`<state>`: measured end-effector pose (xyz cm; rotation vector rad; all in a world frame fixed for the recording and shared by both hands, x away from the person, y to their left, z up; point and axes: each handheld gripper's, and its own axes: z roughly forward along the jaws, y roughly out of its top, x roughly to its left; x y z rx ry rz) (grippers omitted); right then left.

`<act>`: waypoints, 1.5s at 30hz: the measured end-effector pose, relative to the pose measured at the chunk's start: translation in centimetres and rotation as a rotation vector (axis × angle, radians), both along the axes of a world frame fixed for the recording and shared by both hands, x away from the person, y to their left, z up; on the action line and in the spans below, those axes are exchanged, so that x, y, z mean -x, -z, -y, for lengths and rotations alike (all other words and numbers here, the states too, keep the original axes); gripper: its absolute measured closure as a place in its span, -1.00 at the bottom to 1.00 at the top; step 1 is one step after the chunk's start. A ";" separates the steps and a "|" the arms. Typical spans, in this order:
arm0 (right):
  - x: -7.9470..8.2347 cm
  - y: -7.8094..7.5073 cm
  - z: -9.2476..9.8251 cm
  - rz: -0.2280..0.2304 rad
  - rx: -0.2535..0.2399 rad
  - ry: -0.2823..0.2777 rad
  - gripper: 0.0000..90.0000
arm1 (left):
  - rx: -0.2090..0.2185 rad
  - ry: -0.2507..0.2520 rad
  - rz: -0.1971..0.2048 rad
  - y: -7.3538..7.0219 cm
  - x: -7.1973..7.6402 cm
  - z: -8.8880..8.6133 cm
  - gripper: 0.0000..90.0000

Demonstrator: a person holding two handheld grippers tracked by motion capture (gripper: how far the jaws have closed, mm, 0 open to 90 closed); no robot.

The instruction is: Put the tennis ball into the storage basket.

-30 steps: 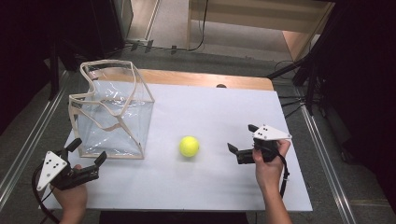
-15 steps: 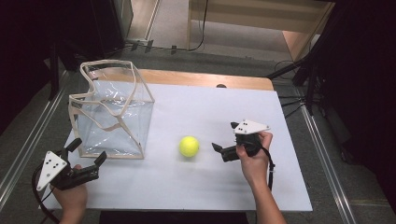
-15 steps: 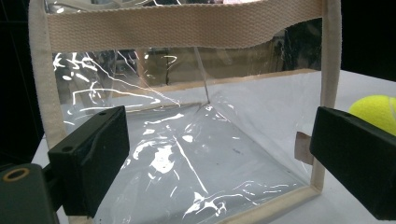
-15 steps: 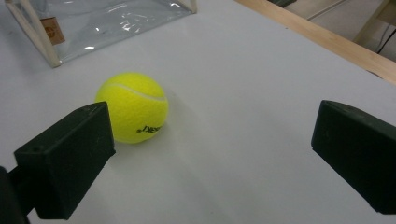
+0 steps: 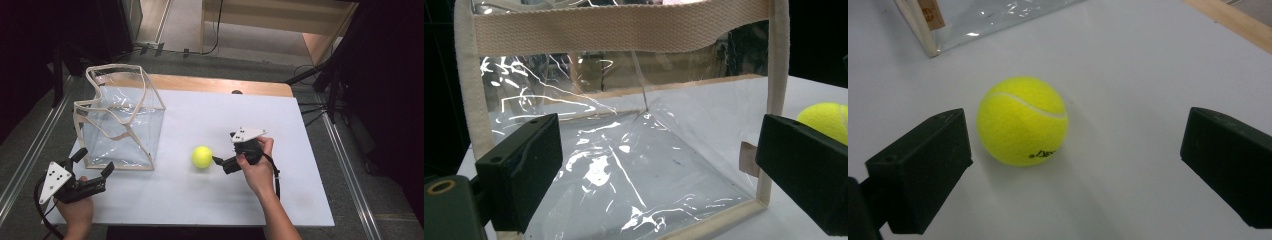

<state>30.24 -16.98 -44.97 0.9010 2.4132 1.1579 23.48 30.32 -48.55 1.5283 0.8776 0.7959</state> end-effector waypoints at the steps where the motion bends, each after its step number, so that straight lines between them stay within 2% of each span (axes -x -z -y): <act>1: -0.1 0.1 -0.2 -0.008 -0.002 -0.011 -1.00 | 0.003 0.002 0.001 0.0 0.0 0.0 -0.88; 12: -0.9 0.9 -2.4 -0.065 0.058 -0.073 -1.00 | 0.003 0.003 0.001 0.0 0.0 0.0 -0.88; 23: -1.5 1.6 -3.9 -0.125 0.108 -0.112 -1.00 | 0.004 0.004 0.001 0.0 0.0 0.0 -0.88; 25: -1.7 1.8 -4.3 -0.134 0.126 -0.114 -0.85 | 0.002 0.005 0.002 0.0 0.0 0.0 -0.88; 30: -1.9 2.0 -4.8 -0.145 0.136 -0.125 -0.84 | 0.005 0.005 0.002 0.0 0.0 0.0 -0.88; 32: -2.1 2.2 -5.3 -0.152 0.157 -0.144 -0.84 | 0.003 0.005 0.002 0.0 0.0 0.0 -0.88; 40: -2.5 2.7 -6.1 -0.195 0.192 -0.146 -0.84 | 0.004 0.005 0.002 0.0 0.0 0.0 -0.88; 45: -2.8 3.0 -6.5 -0.204 0.209 -0.148 -0.84 | 0.004 0.005 0.001 0.0 0.0 0.0 -0.88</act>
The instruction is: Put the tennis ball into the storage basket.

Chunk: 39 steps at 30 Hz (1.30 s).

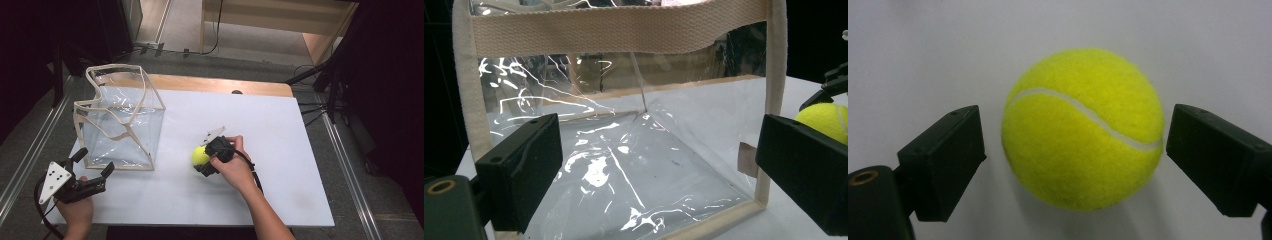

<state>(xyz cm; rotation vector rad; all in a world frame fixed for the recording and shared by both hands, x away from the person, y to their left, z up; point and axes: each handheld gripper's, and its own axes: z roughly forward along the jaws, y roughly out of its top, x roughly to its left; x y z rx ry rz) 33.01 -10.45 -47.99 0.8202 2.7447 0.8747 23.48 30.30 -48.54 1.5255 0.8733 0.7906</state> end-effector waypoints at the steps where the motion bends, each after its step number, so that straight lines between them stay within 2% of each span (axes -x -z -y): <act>1: -0.1 0.1 -0.1 0.000 0.004 -0.004 -0.83 | 0.000 0.000 0.000 0.0 0.0 0.0 -0.88; 10: -0.3 0.5 -0.6 -0.016 0.031 0.007 -0.83 | 0.000 0.001 0.001 0.0 0.0 0.0 -0.88; 11: -0.4 0.6 -0.7 -0.016 0.031 0.005 -0.72 | 0.002 0.001 0.000 0.0 0.0 0.0 -0.88; 16: -0.6 0.9 -0.9 -0.013 0.050 0.016 -0.65 | 0.003 0.002 0.001 0.0 0.0 0.0 -0.88; 18: -0.7 0.9 -0.9 -0.017 0.048 0.014 -0.51 | 0.004 0.003 0.001 0.0 0.0 0.0 -0.88; 25: -0.8 0.5 -1.1 -0.024 0.046 -0.012 -0.49 | 0.006 0.003 0.002 0.0 0.0 0.0 -0.88; 32: -1.1 -0.1 -2.0 -0.025 0.044 -0.027 -0.49 | 0.005 0.002 -0.001 0.0 0.0 -0.1 -0.88; 39: -1.7 -0.6 -3.3 -0.022 0.031 -0.065 -0.49 | 0.008 0.000 -0.002 0.0 0.0 -0.1 -0.88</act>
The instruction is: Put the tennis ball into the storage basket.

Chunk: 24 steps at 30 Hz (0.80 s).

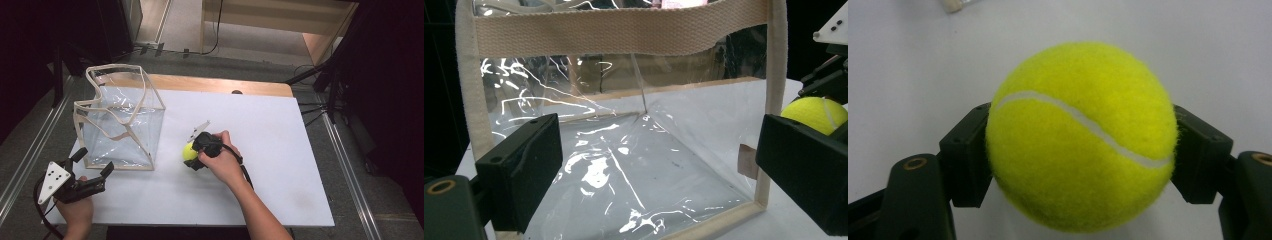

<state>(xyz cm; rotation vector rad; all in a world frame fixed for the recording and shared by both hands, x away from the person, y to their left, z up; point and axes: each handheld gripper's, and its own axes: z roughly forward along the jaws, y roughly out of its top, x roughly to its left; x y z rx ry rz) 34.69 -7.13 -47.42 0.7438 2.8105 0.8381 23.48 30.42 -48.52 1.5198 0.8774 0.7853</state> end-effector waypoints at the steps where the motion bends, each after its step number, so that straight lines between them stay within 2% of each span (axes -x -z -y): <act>1: -0.1 -0.1 -0.3 0.003 0.001 -0.008 -0.49 | 0.000 0.001 0.001 0.0 0.0 0.0 -0.88; 16: -1.3 -1.4 -3.6 -0.003 -0.024 -0.075 -0.49 | 0.005 0.001 0.004 0.0 0.0 -0.1 -0.88; 21: -1.6 -1.8 -4.4 0.003 -0.037 -0.090 -0.49 | 0.005 0.000 0.005 0.0 0.0 -0.1 -0.88; 22: -1.7 -2.0 -4.5 0.006 -0.022 -0.091 -0.49 | 0.006 0.001 0.005 0.0 0.0 -0.1 -0.88; 24: -1.8 -2.2 -5.0 -0.001 -0.035 -0.090 -0.49 | 0.006 0.002 0.005 0.0 0.0 -0.1 -0.88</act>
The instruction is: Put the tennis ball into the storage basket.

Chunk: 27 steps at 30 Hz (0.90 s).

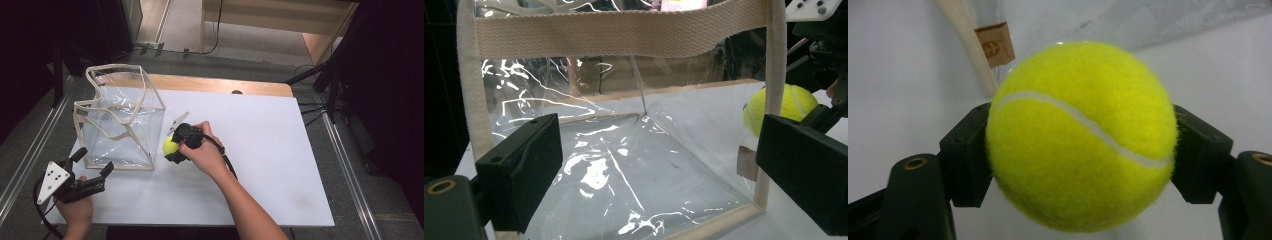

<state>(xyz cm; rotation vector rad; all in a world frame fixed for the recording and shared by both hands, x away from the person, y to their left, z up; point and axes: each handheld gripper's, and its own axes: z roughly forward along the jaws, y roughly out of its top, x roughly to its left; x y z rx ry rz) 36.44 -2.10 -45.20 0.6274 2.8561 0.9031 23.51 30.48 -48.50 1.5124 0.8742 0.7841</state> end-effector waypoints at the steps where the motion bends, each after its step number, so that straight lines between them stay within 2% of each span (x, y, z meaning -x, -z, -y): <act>1: 0.0 0.0 0.0 0.000 0.000 0.000 -0.49 | 0.000 0.000 0.000 0.0 0.0 0.0 -0.88; 5: -0.3 -0.5 -0.7 -0.007 -0.014 -0.035 -0.49 | 0.000 0.000 0.001 0.0 0.0 0.0 -0.88; 13: -0.5 -1.8 -1.4 -0.009 -0.028 -0.045 -0.49 | 0.004 0.001 0.000 0.0 0.0 0.0 -0.88; 14: -0.7 -2.0 -1.5 0.009 -0.032 -0.056 -0.49 | 0.001 0.001 -0.001 0.0 0.0 0.0 -0.88; 17: -0.7 -2.5 -1.5 -0.003 -0.036 -0.051 -0.49 | 0.002 0.002 -0.001 0.0 0.0 0.0 -0.88; 18: -0.8 -2.6 -1.6 0.009 -0.047 -0.061 -0.49 | 0.004 0.002 -0.001 0.0 0.0 0.0 -0.88; 20: -0.8 -3.1 -1.5 -0.013 -0.044 -0.056 -0.49 | 0.004 0.000 -0.003 0.0 0.0 0.0 -0.88; 27: -1.1 -4.7 -1.5 -0.001 -0.056 -0.076 -0.49 | 0.006 0.003 0.000 0.0 0.0 0.0 -0.88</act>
